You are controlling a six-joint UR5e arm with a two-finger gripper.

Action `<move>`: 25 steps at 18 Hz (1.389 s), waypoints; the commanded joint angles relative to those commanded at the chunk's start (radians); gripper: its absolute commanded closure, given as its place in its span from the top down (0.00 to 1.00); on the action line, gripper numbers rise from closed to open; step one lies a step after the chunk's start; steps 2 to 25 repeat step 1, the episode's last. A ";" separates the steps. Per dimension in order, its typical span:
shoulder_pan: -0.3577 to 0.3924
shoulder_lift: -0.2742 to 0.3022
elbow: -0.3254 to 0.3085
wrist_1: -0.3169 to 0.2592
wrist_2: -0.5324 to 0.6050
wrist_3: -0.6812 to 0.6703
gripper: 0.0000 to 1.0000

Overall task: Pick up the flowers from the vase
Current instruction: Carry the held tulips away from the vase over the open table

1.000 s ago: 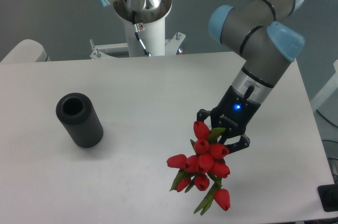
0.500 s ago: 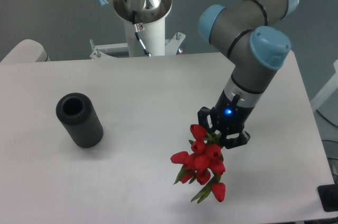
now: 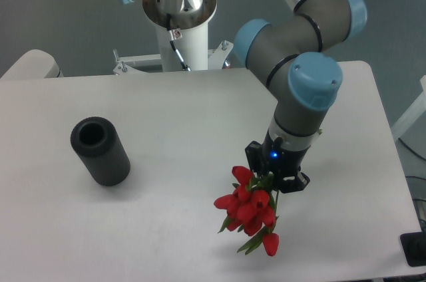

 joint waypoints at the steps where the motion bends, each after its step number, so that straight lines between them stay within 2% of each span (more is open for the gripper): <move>1: -0.002 0.000 0.002 -0.011 0.008 0.009 0.09; 25: -0.002 0.000 0.002 -0.011 0.008 0.009 0.09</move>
